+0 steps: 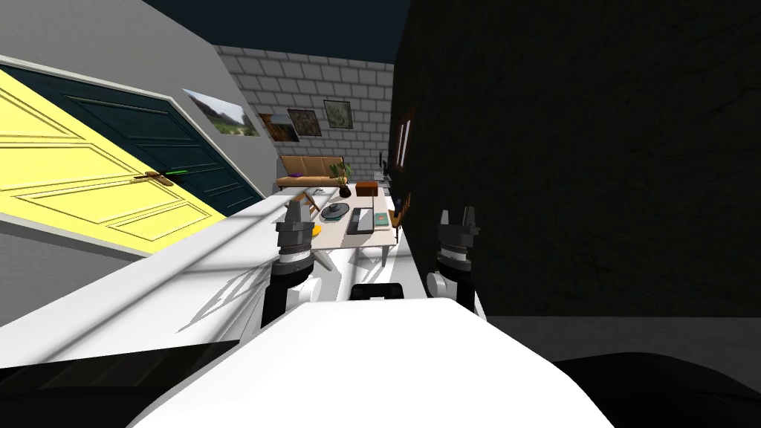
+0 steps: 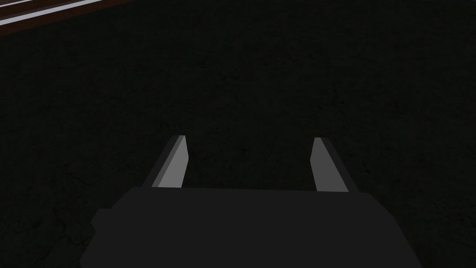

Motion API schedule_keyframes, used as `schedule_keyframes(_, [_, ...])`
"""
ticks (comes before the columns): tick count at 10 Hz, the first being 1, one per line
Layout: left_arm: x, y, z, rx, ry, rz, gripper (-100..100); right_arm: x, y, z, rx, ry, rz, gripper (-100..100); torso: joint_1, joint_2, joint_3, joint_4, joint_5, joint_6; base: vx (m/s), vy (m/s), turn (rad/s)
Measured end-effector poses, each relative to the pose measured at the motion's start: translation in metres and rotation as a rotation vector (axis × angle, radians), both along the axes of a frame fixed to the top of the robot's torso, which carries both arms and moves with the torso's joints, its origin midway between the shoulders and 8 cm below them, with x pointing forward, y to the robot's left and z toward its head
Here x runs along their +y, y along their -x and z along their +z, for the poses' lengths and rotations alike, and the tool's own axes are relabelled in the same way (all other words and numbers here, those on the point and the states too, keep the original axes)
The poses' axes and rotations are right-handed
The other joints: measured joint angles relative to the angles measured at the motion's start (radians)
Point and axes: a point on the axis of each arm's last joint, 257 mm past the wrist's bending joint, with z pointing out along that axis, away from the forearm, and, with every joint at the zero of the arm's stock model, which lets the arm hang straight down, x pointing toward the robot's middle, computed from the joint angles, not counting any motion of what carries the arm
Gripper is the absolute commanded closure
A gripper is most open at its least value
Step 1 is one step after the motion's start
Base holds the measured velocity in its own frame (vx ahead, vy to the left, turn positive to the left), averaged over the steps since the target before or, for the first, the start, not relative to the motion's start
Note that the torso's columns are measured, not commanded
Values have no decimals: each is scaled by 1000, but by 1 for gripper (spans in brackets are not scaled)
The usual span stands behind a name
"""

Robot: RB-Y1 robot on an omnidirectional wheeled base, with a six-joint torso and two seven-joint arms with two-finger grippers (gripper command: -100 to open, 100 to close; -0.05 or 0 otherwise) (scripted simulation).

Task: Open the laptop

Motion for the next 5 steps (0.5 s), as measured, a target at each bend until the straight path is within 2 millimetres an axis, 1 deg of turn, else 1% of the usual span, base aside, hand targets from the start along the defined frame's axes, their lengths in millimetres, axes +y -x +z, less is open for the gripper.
schedule_keyframes(4, [0, 0, 0, 0, 0, 0, 0, 0, 0, 0, 0, 0, 0, 0, 0, 296, -590, 295, 0, 0, 0, 0, 0])
schedule_keyframes(5, [0, 0, 0, 0, 0, 0, -100, 0, 0, 0, 0, 0, 0, 0, 0, 369, -738, 369, 0, 0, 23, -22, -4])
